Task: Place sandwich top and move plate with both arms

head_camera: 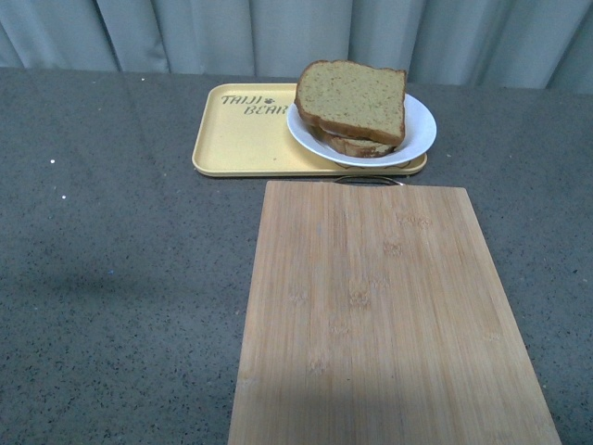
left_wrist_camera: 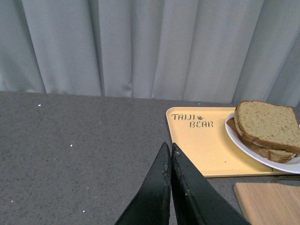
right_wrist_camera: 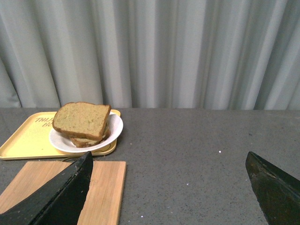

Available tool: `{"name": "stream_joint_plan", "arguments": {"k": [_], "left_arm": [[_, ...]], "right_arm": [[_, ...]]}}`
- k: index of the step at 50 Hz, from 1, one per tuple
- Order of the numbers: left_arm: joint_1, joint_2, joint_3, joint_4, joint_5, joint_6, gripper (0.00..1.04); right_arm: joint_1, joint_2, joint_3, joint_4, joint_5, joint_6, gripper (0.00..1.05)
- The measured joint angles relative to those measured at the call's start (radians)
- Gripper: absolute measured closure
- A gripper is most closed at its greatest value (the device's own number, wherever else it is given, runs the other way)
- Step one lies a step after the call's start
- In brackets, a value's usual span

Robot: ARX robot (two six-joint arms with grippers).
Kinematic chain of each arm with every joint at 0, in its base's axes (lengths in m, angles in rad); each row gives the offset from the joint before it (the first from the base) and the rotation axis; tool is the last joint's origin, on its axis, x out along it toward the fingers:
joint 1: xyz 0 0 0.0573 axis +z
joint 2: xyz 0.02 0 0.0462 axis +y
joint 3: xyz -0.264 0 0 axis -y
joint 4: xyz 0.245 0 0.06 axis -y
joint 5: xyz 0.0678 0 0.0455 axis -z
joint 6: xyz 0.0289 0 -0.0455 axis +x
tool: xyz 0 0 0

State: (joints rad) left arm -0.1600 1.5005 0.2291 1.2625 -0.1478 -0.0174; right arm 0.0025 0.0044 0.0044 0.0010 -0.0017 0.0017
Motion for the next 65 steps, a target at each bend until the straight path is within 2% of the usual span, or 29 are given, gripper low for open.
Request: {"name": "stream_joint_plan", "arguments": {"k": [4, 10, 22, 25, 30, 43, 65], "left_arm": [[0.019, -0.059, -0.038, -0.026, 0.014, 0.002, 1.01], [0.044, -0.205, -0.072, -0.157, 0.032, 0.003, 1.01], [0.075, -0.391, -0.137, -0.261, 0.069, 0.006, 1.01], [0.121, -0.457, -0.158, -0.308, 0.133, 0.010, 1.01], [0.157, -0.560, -0.181, -0.382, 0.141, 0.009, 1.01], [0.158, -0.818, -0.210, -0.600, 0.148, 0.009, 1.01], [0.158, -1.105, -0.211, -0.866, 0.148, 0.009, 1.01]], "right_arm": [[0.000, 0.000, 0.000, 0.000, 0.000, 0.000, 0.09], [0.000, 0.000, 0.000, 0.000, 0.000, 0.000, 0.09], [0.000, 0.000, 0.000, 0.000, 0.000, 0.000, 0.09], [0.000, 0.000, 0.000, 0.000, 0.000, 0.000, 0.09], [0.000, 0.000, 0.000, 0.000, 0.000, 0.000, 0.09], [0.000, 0.000, 0.000, 0.000, 0.000, 0.000, 0.09], [0.000, 0.000, 0.000, 0.000, 0.000, 0.000, 0.09]]}}
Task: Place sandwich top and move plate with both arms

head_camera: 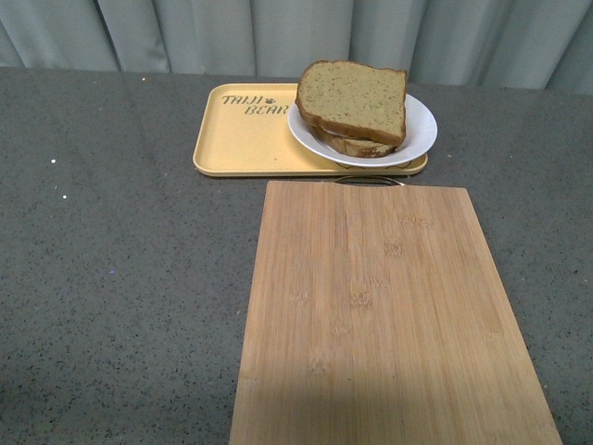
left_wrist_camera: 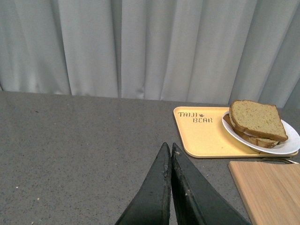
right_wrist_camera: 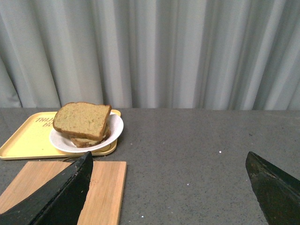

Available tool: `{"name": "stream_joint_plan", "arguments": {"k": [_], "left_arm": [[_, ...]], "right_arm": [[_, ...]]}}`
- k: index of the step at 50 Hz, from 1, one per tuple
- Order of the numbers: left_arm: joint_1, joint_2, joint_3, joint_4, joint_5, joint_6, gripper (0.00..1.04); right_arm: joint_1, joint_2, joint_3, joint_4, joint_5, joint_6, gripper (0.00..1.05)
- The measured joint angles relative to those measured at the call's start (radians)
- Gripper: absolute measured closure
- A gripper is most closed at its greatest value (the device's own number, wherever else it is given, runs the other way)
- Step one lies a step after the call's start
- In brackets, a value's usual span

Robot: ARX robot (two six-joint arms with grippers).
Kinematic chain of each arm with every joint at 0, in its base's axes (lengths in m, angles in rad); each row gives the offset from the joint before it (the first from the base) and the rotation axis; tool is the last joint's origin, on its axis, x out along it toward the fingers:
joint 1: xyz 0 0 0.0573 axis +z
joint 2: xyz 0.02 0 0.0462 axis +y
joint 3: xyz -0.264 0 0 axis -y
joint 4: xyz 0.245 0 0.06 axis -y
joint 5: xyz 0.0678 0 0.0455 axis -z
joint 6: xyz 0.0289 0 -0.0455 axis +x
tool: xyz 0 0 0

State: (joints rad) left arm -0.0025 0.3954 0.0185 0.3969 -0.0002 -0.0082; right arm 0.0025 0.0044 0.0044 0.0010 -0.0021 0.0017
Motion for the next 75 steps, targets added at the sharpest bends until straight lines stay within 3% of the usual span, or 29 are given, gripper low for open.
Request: {"name": "stream_joint_plan", "arguments": {"k": [35, 41, 53, 75], "left_arm": [[0.000, -0.226, 0.000, -0.224, 0.000, 0.000, 1.01], [0.000, -0.354, 0.000, -0.381, 0.000, 0.001, 1.01], [0.000, -0.390, 0.000, -0.395, 0.000, 0.000, 1.00], [0.000, -0.391, 0.000, -0.395, 0.000, 0.000, 0.07]], "right_arm": [[0.000, 0.000, 0.000, 0.000, 0.000, 0.000, 0.09], [0.000, 0.000, 0.000, 0.000, 0.000, 0.000, 0.09], [0.000, 0.000, 0.000, 0.000, 0.000, 0.000, 0.09], [0.000, 0.000, 0.000, 0.000, 0.000, 0.000, 0.09]]}}
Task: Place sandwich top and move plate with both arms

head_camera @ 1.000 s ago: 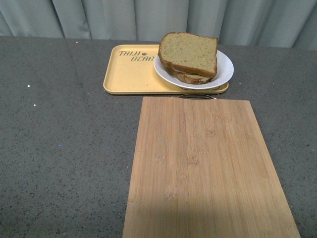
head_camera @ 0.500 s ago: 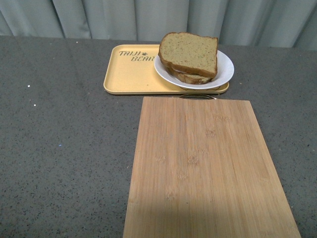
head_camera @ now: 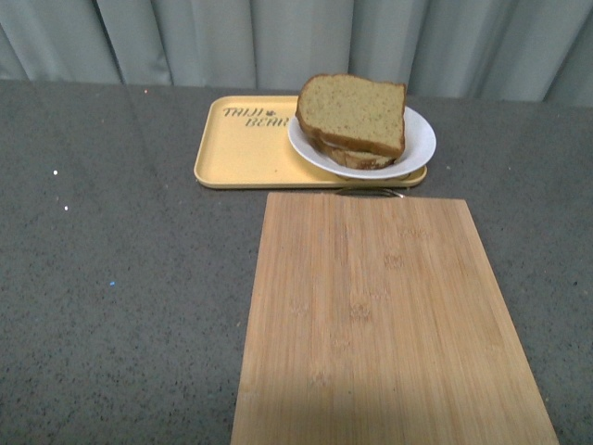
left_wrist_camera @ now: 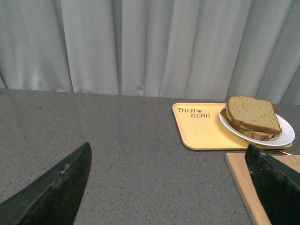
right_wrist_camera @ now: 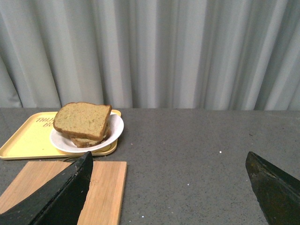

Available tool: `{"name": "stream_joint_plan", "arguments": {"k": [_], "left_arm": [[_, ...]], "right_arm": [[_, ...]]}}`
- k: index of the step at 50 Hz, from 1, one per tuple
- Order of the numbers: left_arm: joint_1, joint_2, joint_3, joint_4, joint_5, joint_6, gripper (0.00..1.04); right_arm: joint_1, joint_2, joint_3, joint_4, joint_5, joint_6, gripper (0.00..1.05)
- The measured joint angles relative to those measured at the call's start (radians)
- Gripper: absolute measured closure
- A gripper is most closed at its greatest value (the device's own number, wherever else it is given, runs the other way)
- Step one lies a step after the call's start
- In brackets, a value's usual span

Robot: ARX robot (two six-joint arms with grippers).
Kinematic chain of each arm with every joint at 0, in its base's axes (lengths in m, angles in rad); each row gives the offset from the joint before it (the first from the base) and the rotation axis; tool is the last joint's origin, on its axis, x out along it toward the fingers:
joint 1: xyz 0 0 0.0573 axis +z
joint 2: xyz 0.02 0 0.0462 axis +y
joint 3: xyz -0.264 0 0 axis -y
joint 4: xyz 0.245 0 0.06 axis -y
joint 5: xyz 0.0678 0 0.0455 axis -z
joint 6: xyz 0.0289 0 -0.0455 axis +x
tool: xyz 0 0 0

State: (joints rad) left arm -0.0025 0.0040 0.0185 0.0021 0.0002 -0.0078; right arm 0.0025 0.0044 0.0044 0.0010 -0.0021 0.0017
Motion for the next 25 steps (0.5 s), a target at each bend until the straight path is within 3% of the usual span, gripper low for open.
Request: {"name": "stream_joint_plan", "arguments": {"k": [25], "left_arm": [[0.000, 0.000, 0.000, 0.000, 0.000, 0.001, 0.07]], "right_arm": [[0.000, 0.000, 0.000, 0.000, 0.000, 0.000, 0.09]]}}
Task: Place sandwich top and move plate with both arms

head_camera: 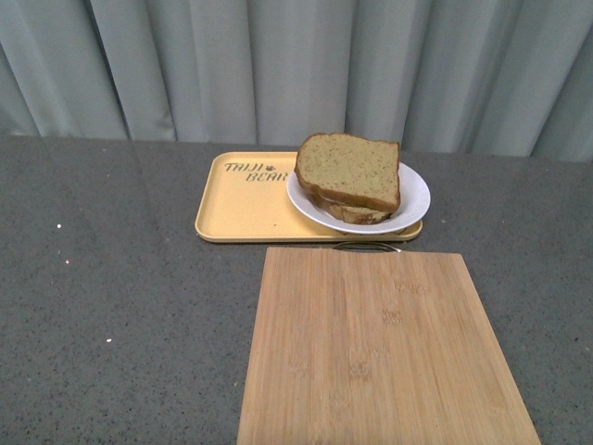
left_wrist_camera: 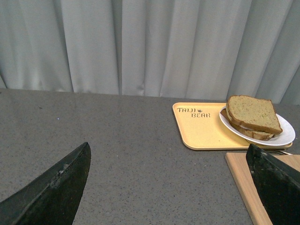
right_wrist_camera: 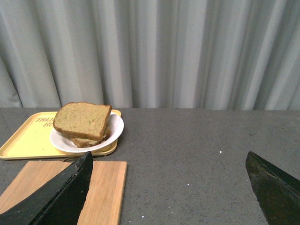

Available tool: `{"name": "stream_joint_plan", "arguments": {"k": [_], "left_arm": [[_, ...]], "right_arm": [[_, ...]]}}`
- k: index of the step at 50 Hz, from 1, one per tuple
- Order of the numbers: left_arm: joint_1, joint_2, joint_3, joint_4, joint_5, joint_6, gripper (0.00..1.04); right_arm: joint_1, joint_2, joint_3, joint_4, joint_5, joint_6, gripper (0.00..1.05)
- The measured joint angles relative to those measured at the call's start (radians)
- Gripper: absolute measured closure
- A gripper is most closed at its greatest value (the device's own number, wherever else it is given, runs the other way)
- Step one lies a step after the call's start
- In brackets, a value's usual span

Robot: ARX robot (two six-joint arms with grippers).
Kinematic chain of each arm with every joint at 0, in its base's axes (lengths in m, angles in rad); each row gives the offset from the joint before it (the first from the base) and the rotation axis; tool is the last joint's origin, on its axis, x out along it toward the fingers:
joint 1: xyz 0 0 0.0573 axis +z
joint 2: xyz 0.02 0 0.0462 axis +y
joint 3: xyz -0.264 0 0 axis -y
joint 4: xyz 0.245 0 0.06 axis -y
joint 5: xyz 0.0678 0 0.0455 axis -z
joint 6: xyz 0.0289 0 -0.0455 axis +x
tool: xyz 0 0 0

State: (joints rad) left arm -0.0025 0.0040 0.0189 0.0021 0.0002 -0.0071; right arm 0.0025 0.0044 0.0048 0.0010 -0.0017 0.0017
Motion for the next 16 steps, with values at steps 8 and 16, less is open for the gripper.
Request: {"name": "stream_joint_plan", "arguments": {"k": [8, 16], "left_arm": [[0.000, 0.000, 0.000, 0.000, 0.000, 0.000, 0.07], [0.000, 0.000, 0.000, 0.000, 0.000, 0.000, 0.07]], "right_arm": [[0.000, 0.000, 0.000, 0.000, 0.000, 0.000, 0.09], [0.000, 0.000, 0.000, 0.000, 0.000, 0.000, 0.09]]}}
